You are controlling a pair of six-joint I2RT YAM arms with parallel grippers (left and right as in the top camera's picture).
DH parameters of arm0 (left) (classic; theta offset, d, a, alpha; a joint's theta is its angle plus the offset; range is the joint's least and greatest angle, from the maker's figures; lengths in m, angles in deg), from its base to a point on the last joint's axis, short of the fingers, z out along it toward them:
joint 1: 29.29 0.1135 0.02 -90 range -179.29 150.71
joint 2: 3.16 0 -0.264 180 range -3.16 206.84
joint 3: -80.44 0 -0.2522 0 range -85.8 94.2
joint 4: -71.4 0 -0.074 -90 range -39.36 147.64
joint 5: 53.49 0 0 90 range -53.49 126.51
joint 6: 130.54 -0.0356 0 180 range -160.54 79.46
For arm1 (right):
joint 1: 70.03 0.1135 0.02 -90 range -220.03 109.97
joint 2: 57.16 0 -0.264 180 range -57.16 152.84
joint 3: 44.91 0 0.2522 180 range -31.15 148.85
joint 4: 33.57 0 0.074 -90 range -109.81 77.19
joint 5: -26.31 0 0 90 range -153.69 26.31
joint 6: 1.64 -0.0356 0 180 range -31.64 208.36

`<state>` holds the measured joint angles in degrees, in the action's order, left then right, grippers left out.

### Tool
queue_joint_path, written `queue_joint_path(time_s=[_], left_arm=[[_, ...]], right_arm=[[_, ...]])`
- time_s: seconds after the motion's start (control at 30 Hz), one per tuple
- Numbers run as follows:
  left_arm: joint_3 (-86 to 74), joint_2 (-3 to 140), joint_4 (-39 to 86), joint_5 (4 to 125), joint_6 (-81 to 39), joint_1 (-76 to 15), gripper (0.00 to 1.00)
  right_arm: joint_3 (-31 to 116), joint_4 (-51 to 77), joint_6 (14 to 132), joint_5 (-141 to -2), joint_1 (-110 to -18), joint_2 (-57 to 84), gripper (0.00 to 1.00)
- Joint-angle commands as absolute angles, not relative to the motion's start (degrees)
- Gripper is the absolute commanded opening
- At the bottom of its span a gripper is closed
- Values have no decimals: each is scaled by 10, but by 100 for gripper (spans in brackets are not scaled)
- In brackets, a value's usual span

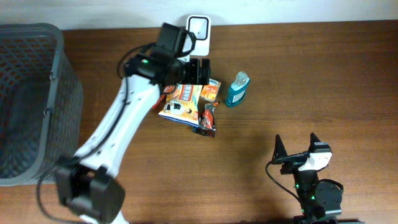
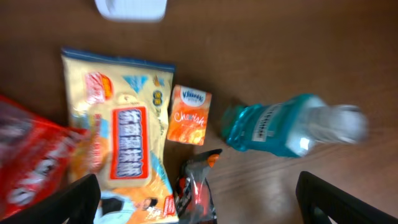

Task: Scan the item barcode
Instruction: 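Lift the black-and-red packet out of the basket toward the snack pile, then lower the packet onto the snack bags and release it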

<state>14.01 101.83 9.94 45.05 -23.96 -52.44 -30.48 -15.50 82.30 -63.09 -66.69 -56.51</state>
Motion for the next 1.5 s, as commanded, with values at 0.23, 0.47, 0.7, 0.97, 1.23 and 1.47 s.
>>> queue_joint_path(time_s=[0.23, 0.47, 0.7, 0.97, 1.23, 1.47], left_arm=[[155, 920, -29, 298, -274, -490, 99], [155, 931, -83, 275, -274, -490, 99], [155, 933, -99, 277, -274, -490, 99], [155, 933, -106, 277, -274, -490, 99], [155, 933, -111, 282, -274, -490, 99], [155, 933, -115, 281, -274, -490, 99]], right_arm=[[-308, -151, 819, -628, -672, -568, 99], [-308, -151, 819, -628, -672, -568, 99], [-308, -151, 819, -628, -672, -568, 99], [-308, -151, 819, -628, -672, -568, 99], [-308, -151, 819, -628, -672, -568, 99], [-308, -151, 819, -628, -672, -568, 99]])
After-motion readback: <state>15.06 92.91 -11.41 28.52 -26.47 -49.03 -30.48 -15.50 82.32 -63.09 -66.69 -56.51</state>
